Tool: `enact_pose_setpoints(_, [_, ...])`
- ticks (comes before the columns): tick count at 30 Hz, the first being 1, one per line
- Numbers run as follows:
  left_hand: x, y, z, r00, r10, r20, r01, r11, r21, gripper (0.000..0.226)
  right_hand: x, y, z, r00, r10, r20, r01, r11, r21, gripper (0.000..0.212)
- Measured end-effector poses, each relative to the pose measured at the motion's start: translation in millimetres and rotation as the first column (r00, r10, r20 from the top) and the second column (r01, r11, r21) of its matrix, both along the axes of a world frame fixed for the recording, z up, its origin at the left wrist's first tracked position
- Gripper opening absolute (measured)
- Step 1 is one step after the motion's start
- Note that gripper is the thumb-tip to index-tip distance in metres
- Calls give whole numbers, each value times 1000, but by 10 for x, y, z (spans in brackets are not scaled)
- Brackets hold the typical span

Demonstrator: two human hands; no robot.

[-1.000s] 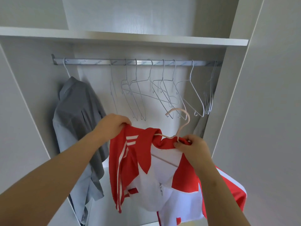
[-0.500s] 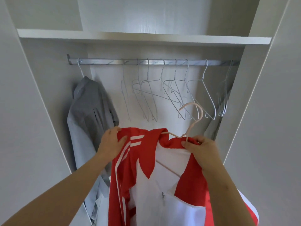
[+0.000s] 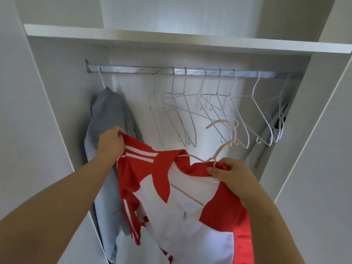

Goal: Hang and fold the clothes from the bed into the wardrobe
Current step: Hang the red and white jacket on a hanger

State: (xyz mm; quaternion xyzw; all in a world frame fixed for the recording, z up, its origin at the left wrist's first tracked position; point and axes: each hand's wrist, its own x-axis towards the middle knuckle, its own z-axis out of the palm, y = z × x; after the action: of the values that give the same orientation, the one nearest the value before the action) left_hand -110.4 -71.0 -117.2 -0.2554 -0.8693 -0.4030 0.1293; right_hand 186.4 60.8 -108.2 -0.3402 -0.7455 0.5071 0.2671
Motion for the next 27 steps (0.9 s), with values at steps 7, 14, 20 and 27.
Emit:
enact_pose_setpoints(7, [-373, 256, 126, 868, -260, 423, 279, 960, 18, 31, -901, -142, 51, 999, 52, -5, -53, 992, -112, 7])
enact_pose_setpoints(14, [-938, 306, 152, 867, -251, 430, 230, 968, 103, 18, -1961, -245, 118, 995, 86, -51, -96, 962, -255, 10])
enact_pose_setpoints(20, [-1310, 357, 351, 945, -158, 286, 97, 972, 216, 20, -2713, -103, 504, 992, 55, -118, -80, 971, -225, 19])
enact_pose_setpoints(27, [-1586, 429, 434, 973, -104, 204, 26, 936, 352, 18, -3510, 40, 975, 961, 8, -278, -78, 968, -240, 20])
